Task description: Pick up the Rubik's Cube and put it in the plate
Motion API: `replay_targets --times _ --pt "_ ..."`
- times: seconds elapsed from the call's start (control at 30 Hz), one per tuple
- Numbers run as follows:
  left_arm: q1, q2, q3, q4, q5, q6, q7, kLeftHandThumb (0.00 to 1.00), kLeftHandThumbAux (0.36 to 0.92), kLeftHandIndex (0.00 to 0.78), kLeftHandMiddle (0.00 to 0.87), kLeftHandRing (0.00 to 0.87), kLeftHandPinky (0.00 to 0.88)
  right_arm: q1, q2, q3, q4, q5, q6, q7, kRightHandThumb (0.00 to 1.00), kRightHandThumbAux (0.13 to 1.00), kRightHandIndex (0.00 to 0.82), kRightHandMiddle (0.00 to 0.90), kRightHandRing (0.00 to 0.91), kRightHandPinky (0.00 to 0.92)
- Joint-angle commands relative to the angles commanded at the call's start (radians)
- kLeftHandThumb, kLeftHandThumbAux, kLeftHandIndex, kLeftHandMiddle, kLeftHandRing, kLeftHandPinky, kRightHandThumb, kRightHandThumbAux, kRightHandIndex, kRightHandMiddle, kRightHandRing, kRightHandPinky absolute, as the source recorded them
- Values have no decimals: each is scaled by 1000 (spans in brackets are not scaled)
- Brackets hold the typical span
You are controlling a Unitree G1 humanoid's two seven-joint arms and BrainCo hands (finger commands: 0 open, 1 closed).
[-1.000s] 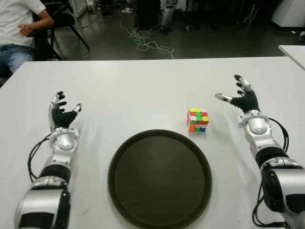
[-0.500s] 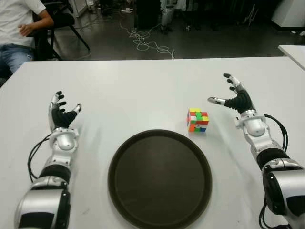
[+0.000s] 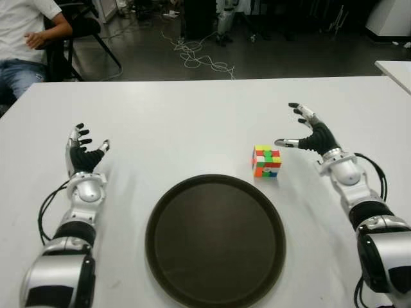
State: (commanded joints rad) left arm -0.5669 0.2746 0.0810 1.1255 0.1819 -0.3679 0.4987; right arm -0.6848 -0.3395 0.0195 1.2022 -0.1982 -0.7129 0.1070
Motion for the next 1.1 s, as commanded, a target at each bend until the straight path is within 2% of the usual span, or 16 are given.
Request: replay_targets --times 0.13,0.27,0.3,0.43,0.57,0.63,0.7,0.77,0.83,0.9,1.03,1.1 --pt "-2 -6 3 -1 -7 1 -6 2 767 149 279 321 378 6 -10 -1 -24 11 -18 41 0 764 42 15 0 0" --pt "-3 -8 4 -2 -12 5 -10 0 765 146 329 382 441 11 -17 -3 -43 21 -27 64 0 760 39 14 0 0" --pt "-4 -10 6 -3 -14 7 -10 0 770 145 373 441 498 12 -21 -2 -54 23 -34 72 0 761 39 17 0 0" --pt "-5 -13 6 -7 -16 12 -8 0 775 134 395 472 511 16 -27 -2 -78 28 -43 94 0 771 41 24 0 0" --pt "-5 -16 8 -12 -19 14 -6 0 775 133 350 416 472 21 -36 9 -116 23 -59 118 0 788 42 26 0 0" --pt "-4 -17 9 -14 -21 14 -8 3 776 136 366 435 504 25 -53 30 -139 -6 -71 116 0 766 43 31 2 0" --pt "-3 -18 10 -15 -22 14 -8 10 775 132 457 551 611 28 -73 53 -163 -37 -79 115 0 718 48 38 6 0" --pt "-3 -18 11 -14 -22 15 -8 15 781 128 542 644 681 29 -83 68 -176 -53 -82 120 0 675 56 46 12 0" --pt "-3 -18 12 -14 -22 15 -8 17 786 125 576 678 704 30 -89 80 -187 -61 -84 129 0 660 58 49 14 0" --pt "-3 -18 13 -14 -23 15 -10 17 792 121 564 685 703 29 -92 90 -198 -65 -85 141 0 647 57 47 16 0" --pt "-2 -19 16 -15 -26 16 -16 12 789 114 669 757 774 21 -98 107 -220 -61 -84 180 0 635 33 25 4 0" --pt "-2 -20 16 -14 -26 16 -15 6 787 112 683 769 783 20 -100 114 -232 -61 -83 190 0 637 27 22 2 0"
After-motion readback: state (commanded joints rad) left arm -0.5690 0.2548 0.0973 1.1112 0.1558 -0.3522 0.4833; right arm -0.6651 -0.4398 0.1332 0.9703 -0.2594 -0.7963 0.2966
